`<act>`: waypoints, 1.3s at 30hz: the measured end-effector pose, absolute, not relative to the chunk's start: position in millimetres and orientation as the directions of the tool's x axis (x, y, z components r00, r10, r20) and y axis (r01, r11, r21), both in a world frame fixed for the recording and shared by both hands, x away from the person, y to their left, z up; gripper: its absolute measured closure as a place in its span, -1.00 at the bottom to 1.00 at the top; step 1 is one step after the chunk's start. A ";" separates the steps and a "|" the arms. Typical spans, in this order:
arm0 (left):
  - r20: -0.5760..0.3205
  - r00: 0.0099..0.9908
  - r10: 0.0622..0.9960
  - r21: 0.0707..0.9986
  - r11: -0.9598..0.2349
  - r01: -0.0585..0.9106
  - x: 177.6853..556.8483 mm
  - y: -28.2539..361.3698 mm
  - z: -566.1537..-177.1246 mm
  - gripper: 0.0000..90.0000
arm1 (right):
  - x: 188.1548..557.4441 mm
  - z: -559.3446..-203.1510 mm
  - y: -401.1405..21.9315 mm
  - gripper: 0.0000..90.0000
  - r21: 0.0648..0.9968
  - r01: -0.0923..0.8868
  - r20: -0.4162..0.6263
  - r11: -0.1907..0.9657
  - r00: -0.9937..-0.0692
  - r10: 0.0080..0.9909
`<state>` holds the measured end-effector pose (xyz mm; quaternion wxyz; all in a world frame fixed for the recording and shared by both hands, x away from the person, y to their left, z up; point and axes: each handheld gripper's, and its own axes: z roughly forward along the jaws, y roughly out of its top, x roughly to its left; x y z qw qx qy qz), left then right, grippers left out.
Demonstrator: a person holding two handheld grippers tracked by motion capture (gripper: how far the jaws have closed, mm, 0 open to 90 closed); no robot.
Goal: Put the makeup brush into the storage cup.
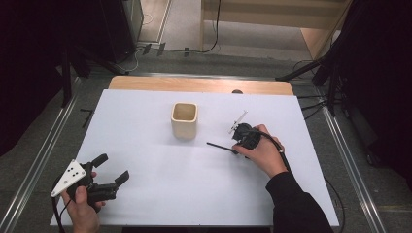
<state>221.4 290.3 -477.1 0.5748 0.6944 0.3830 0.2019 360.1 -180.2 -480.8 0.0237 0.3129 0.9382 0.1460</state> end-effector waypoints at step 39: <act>-0.162 0.739 0.654 0.952 -0.092 0.291 257.5 220.8 -460.9 -1.00 | 286.9 -453.7 -216.5 0.93 0.695 0.459 0.048 0.554 -0.797 0.601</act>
